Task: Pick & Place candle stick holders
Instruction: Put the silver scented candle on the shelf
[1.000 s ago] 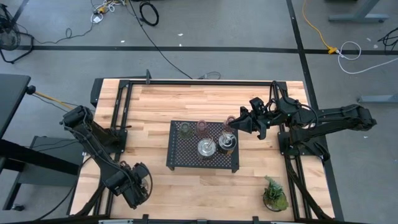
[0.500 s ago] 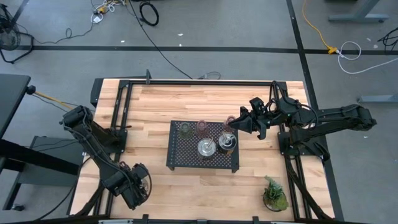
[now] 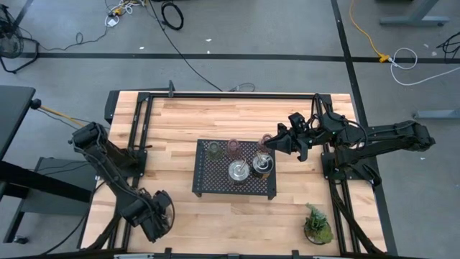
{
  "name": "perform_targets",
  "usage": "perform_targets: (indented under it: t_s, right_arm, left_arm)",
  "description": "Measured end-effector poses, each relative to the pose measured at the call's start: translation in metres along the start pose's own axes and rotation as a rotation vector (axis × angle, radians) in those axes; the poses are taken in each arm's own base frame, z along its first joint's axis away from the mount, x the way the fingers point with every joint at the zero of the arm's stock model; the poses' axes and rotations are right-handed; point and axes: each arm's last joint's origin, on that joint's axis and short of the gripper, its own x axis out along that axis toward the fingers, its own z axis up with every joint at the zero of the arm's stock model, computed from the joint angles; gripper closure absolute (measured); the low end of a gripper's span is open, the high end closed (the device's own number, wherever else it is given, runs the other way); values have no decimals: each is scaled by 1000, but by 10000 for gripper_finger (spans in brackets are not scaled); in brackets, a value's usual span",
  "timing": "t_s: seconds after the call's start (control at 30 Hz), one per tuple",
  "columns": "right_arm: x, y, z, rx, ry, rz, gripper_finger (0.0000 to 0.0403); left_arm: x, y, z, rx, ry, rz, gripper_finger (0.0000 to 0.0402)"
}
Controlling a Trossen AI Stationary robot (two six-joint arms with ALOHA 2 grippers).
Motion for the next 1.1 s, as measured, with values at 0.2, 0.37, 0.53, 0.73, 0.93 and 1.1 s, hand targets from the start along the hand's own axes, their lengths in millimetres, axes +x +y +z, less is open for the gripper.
perform_targets:
  t_s: [0.2,0.37,0.53,0.73,0.93,1.1]
  right_arm:
    - [0,0,0,0,1,-1,351]
    - [0,0,-1,2,5,-5,351]
    - [0,0,-1,1,5,-5,351]
    - [0,-1,-1,-5,5,-5,351]
    - [0,-1,-1,-7,6,-5,351]
    - [0,-1,-1,-7,6,-5,351]
  left_arm:
    - [7,2,1,-1,-33,-5,3]
    - [17,3,-1,1,42,-28,3]
    - [17,3,0,4,40,-21,3]
    - [17,2,0,1,36,-39,3]
    - [17,-2,1,0,-2,-75,3]
    - [16,-2,4,-7,-93,-84,3]
